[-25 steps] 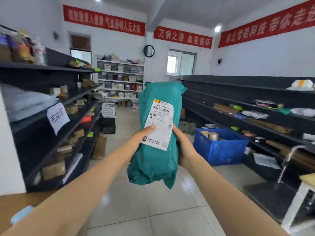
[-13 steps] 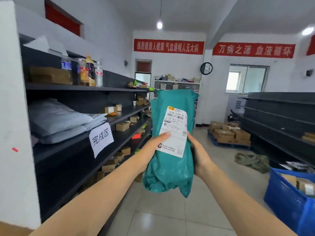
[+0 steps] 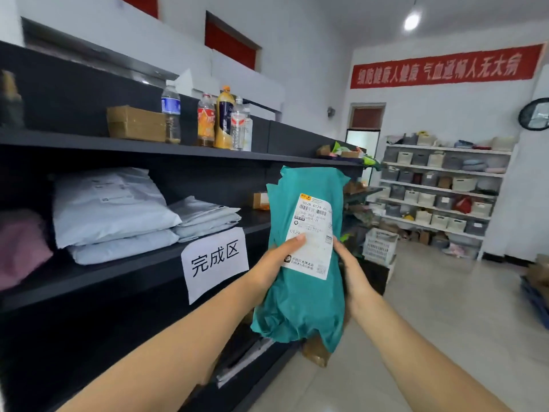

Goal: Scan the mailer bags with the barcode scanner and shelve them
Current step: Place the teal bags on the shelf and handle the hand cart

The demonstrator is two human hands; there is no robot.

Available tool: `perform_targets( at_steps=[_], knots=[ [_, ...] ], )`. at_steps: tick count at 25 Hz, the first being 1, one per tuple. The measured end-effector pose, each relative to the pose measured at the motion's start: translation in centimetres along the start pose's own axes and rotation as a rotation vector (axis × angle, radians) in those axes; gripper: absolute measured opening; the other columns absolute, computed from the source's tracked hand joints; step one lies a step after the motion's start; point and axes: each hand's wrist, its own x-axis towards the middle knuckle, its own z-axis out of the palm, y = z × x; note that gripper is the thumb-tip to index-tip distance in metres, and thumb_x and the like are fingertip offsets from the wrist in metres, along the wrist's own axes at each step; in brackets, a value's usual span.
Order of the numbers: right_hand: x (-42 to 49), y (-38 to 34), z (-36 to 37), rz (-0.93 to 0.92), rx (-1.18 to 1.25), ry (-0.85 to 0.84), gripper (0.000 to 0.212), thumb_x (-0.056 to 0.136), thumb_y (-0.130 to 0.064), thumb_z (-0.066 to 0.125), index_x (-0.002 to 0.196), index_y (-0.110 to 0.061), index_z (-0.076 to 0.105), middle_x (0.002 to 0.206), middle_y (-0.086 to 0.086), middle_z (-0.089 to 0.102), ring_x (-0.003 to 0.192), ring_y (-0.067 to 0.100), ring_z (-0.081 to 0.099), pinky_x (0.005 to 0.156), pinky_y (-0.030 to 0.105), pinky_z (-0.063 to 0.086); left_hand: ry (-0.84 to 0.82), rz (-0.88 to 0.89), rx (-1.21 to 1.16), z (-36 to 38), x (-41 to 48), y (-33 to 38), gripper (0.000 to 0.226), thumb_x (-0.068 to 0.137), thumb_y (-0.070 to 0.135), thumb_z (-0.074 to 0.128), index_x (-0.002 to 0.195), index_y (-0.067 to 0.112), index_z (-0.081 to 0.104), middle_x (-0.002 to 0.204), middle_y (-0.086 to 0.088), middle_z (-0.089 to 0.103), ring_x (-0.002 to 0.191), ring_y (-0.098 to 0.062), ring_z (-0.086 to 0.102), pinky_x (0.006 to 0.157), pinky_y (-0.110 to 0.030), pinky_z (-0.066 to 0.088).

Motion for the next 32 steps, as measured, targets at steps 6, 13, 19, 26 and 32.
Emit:
perform_targets(
  at_steps=[6, 13, 19, 26, 32],
  knots=[
    [18.5, 2.4, -1.5, 0.105, -0.018, -0.134, 0.06, 0.071, -0.06, 0.064, 0.112, -0.016, 0.072, 0.109, 0.015, 0.073, 0.102, 0.035, 0.068, 0.096, 0.048, 0.05, 0.156, 0.016, 0.036, -7.4, 15.2, -2.4, 0.039, 0.086, 0.047, 0.06, 0.109, 0.018, 0.071, 0.108, -0.01, 0.073, 0.102, -0.028, 0.068, 0.099, -0.042, 0.049],
    [40.8, -1.2, -1.8, 0.141, -0.08, -0.262, 0.047, 0.09, -0.051, 0.051, 0.112, -0.015, 0.07, 0.103, 0.015, 0.075, 0.081, 0.029, 0.074, 0.076, 0.041, 0.053, 0.265, 0.009, -0.035, -14.1, 34.1, -1.0, 0.046, 0.086, 0.049, 0.059, 0.12, 0.019, 0.064, 0.112, -0.007, 0.072, 0.103, -0.026, 0.068, 0.094, -0.038, 0.052],
    [56.6, -3.0, 0.8, 0.195, -0.132, -0.358, 0.043, 0.088, -0.051, 0.055, 0.098, -0.016, 0.077, 0.094, 0.013, 0.076, 0.075, 0.028, 0.074, 0.065, 0.035, 0.059, 0.426, 0.06, -0.065, -20.9, 46.7, 1.0, 0.057, 0.084, 0.062, 0.055, 0.122, 0.021, 0.064, 0.113, -0.007, 0.072, 0.107, -0.026, 0.067, 0.101, -0.042, 0.048],
    [69.1, -3.5, 7.6, 0.223, -0.226, -0.534, 0.051, 0.095, -0.04, 0.045, 0.064, -0.016, 0.078, 0.069, 0.009, 0.072, 0.055, 0.017, 0.07, 0.061, 0.03, 0.05, 0.738, 0.098, -0.014, -28.7, 53.4, 4.6, 0.049, 0.083, 0.063, 0.052, 0.102, 0.021, 0.069, 0.091, -0.007, 0.076, 0.082, -0.023, 0.072, 0.08, -0.034, 0.055],
    [73.6, 0.4, 11.0, 0.327, -0.355, -0.657, 0.045, 0.101, -0.035, 0.036, 0.077, -0.022, 0.072, 0.067, 0.002, 0.071, 0.056, 0.012, 0.067, 0.056, 0.025, 0.051, 0.902, -0.089, 0.085, -37.1, 55.9, 3.7, 0.079, 0.058, 0.072, 0.065, 0.119, 0.021, 0.064, 0.118, -0.015, 0.067, 0.109, -0.035, 0.063, 0.104, -0.048, 0.043]
  ],
)
